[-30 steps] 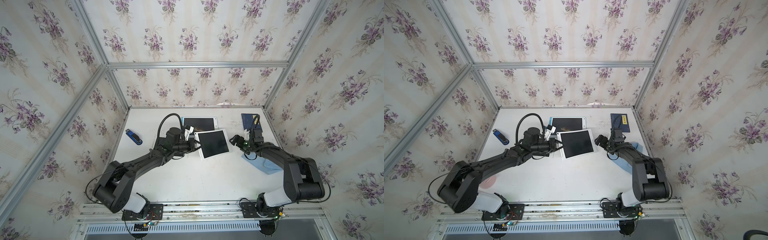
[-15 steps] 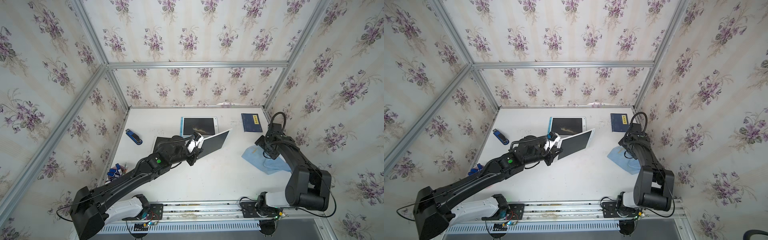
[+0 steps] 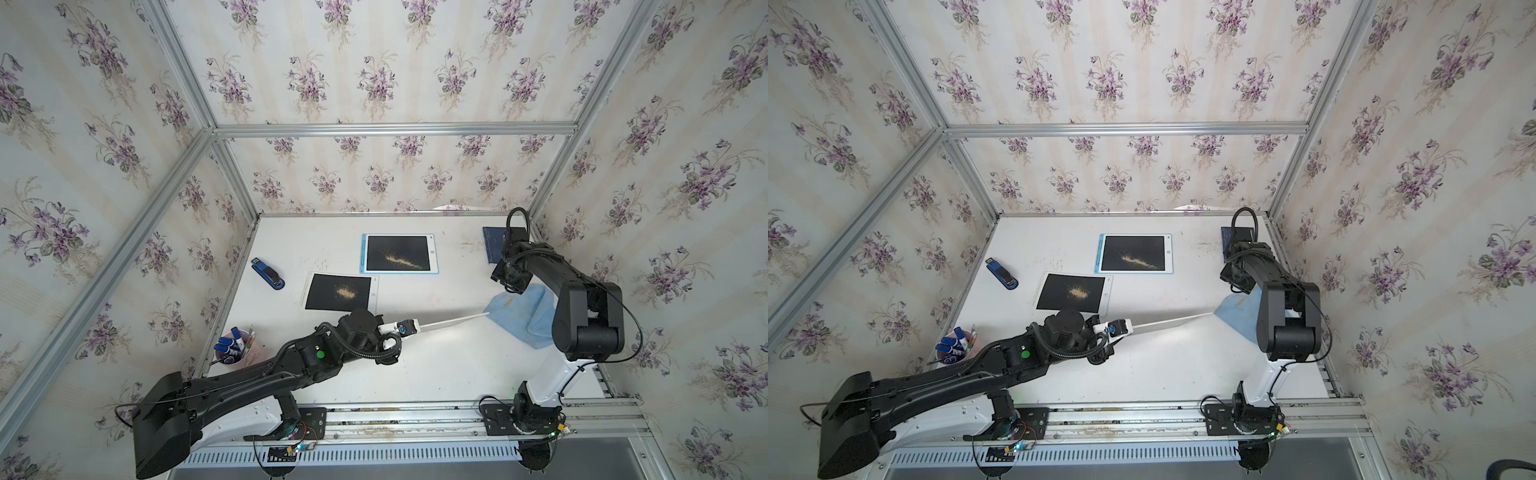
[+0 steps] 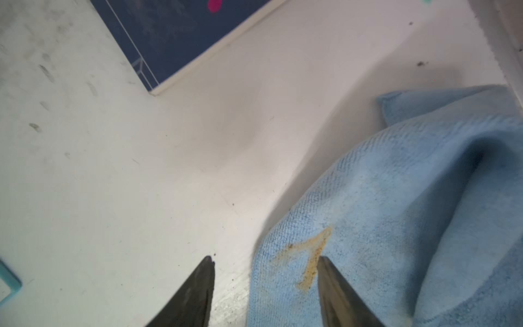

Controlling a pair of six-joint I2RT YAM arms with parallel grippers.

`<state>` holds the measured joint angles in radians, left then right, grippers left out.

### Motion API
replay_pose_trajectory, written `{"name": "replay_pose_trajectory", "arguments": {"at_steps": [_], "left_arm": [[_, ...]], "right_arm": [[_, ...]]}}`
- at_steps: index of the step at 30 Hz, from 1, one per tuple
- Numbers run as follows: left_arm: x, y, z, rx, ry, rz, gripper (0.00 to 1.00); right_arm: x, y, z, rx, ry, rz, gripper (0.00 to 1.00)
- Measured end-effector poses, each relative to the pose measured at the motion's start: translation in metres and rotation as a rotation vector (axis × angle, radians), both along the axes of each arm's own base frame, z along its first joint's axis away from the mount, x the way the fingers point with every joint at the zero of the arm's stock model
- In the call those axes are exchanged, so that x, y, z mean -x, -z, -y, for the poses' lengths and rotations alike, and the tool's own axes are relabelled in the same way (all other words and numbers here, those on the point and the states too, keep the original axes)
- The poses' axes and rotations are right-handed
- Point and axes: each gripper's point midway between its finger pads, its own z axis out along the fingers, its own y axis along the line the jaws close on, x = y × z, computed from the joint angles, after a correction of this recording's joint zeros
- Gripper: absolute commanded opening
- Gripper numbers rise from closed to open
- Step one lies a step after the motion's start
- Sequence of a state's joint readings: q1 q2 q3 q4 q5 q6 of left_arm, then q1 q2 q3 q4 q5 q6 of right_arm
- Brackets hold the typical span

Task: Wipe the drawing tablet
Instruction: Pick up the drawing tablet from the center of the board, then pick up the cleaning item at the center of the board.

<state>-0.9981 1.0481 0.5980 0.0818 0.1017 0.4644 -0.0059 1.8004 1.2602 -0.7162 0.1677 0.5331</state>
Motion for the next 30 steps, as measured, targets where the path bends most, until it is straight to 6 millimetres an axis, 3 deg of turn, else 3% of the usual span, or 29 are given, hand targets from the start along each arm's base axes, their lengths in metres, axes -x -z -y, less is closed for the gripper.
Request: {"name": "replay_pose_trajectory", "arguments": {"at_steps": [8,12,16,18,21,24,26,30], "left_arm": [[-0.003,-0.011,-0.004,0.005,-0.021,0.102,0.0],[-0.004,-0.012,-0.004,0.004,-0.024,0.113,0.0],[-0.004,-0.011,-0.005,0.001,-0.026,0.115,0.0],[-0.004,-0.01,-0.005,-0.001,-0.026,0.115,0.0],[-0.004,-0.008,-0.006,-0.005,-0.028,0.113,0.0],[-0.004,-0.006,-0.006,-0.009,-0.028,0.111,0.0],[-0.004,-0.004,-0.006,-0.014,-0.027,0.108,0.0],[-0.004,-0.004,-0.006,-0.014,-0.027,0.108,0.0]], "right_arm": [[0.018,0.014,-0.003,0.016,-0.025,-0.09,0.59],[0.029,0.031,-0.009,0.022,-0.044,-0.159,0.59],[0.03,0.035,-0.012,0.023,-0.054,-0.175,0.56],[0.028,0.035,-0.012,0.025,-0.05,-0.171,0.47],[0.026,0.033,-0.01,0.033,-0.048,-0.165,0.24],[0.025,0.031,-0.01,0.036,-0.045,-0.158,0.08],[0.025,0.029,-0.01,0.037,-0.047,-0.157,0.08],[0.025,0.028,-0.01,0.036,-0.048,-0.152,0.26]]}}
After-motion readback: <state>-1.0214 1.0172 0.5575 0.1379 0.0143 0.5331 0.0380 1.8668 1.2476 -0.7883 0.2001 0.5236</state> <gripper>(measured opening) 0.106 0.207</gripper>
